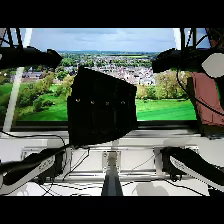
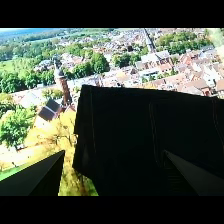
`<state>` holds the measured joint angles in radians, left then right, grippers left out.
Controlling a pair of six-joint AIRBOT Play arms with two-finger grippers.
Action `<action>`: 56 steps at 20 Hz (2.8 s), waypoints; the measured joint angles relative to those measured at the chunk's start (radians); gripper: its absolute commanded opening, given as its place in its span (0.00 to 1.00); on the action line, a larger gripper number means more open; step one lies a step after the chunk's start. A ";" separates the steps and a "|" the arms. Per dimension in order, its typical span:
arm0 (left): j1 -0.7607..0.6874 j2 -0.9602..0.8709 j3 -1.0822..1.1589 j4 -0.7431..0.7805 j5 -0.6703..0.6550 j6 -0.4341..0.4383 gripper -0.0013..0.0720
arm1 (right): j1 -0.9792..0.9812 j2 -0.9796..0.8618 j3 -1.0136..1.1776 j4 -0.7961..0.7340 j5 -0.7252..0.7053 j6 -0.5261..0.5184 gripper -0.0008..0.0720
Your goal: Fold the clothes and pants, and hang the long-sleeved shirts on hangers.
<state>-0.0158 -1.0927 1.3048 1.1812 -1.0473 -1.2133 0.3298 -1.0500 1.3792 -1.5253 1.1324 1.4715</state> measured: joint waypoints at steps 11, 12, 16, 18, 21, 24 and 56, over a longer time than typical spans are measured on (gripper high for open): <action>0.000 0.000 0.000 0.000 0.000 0.000 0.96 | 0.000 0.000 0.000 0.000 0.000 0.000 0.06; 0.000 0.000 0.000 0.000 0.000 0.000 0.96 | 0.000 0.000 0.000 0.000 0.000 0.000 0.06; 0.000 0.000 0.000 -0.004 0.000 -0.002 0.96 | 0.000 0.000 0.000 0.000 -0.038 0.000 0.06; 0.000 0.000 0.000 -0.005 0.000 -0.002 0.96 | -0.001 0.000 0.000 -0.033 -0.075 0.000 0.06; 0.000 0.000 0.000 -0.007 0.000 -0.003 0.96 | -0.054 -0.006 -0.002 -0.140 -0.056 0.000 0.06; -0.001 0.000 0.000 -0.005 -0.020 -0.003 0.96 | -0.191 -0.026 -0.049 -0.167 0.074 -0.021 0.06; 0.130 -0.027 -0.527 0.159 -0.274 -0.095 0.95 | -0.122 -0.346 -0.622 0.919 -0.329 -0.351 0.06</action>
<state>0.1143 -1.1198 0.7776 1.3403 -1.3209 -1.3087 0.2081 -1.3964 0.7574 -0.6067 0.8032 1.1202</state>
